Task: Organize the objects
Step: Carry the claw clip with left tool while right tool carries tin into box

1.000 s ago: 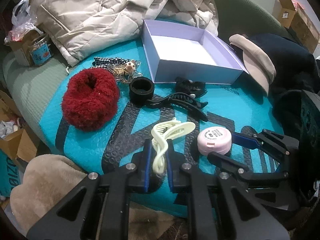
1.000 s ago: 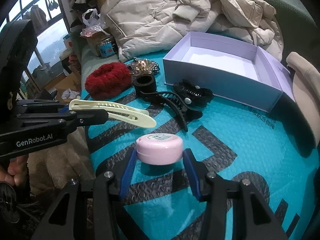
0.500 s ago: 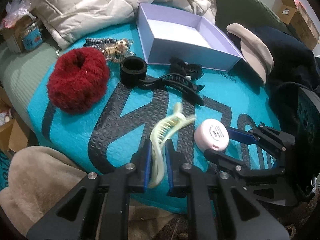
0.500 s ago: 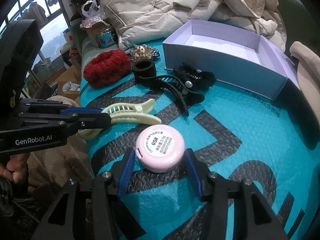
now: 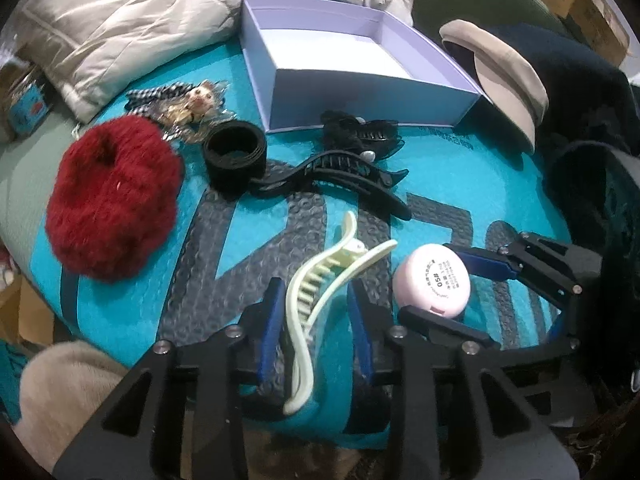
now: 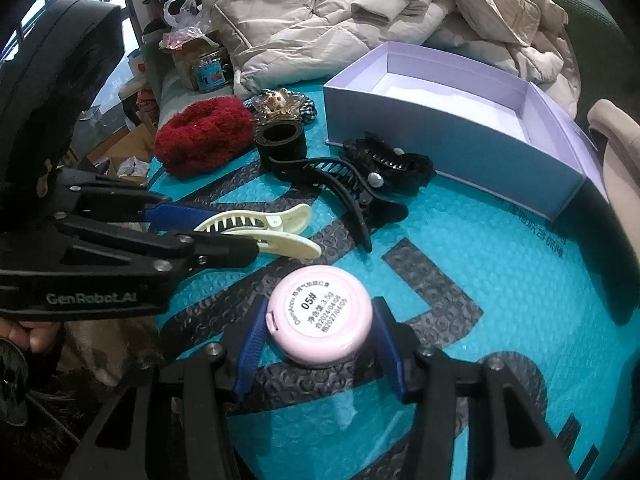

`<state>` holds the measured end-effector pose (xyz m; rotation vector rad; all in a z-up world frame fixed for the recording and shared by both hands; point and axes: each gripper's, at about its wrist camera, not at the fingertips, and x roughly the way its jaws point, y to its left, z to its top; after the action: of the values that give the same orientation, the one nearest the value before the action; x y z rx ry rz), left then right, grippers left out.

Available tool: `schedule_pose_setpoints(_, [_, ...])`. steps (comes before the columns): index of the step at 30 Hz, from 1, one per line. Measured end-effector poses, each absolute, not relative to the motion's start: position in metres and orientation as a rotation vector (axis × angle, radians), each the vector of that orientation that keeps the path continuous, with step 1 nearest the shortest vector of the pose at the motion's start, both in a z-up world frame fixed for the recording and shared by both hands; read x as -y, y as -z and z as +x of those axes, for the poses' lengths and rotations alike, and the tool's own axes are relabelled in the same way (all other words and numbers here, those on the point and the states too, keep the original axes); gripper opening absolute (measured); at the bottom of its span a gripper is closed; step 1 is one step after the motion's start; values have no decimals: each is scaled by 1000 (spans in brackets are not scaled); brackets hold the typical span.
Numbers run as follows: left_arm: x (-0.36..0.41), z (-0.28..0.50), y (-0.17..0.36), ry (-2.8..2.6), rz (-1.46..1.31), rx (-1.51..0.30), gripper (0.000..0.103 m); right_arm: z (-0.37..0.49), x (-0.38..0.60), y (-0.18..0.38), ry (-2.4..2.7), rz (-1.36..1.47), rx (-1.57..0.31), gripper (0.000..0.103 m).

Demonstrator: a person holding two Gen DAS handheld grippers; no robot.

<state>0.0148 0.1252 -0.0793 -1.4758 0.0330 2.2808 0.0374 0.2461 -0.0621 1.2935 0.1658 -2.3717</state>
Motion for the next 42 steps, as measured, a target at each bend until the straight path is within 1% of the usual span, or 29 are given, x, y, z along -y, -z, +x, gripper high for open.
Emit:
schedule_pose_setpoints(2, [-128,13,79,-2292,-1465,-53,30,36,-248,62,2370,1294,-158,51])
schedule_pose_setpoints(4, [-130,12,78,-2304,-1464,-74,21,34,-250,61,2372,1296,-155,51])
schedule_pose_setpoints(6, [-130,11,77,-2310,-1463,-74,20,33,-251,60,2373,1294,-159,51])
schedule_pose_setpoints(9, [-128,9,72,-2291,-1465,-27,20,31,-254,57,2373,1288,-157,51])
schedule_pose_setpoints(13, [-134,10,63,-2302,-1445,-54,20,29,-257,49,2367,1258,-160,51])
schedule_pose_setpoints(17, [-134,8,46,-2316,-1425,-3,20,23,-262,36,2375,1225,-147,51])
schedule_pose_setpoints(28, [-152,-20,13,-2358,-1381,-59,20,-7,-279,1,2432,1133,-197,51])
schedule_pose_setpoints(42, [-183,-80,-6,-2377,-1332,-102,20,-65,-292,-16,2487,1053,-253,51])
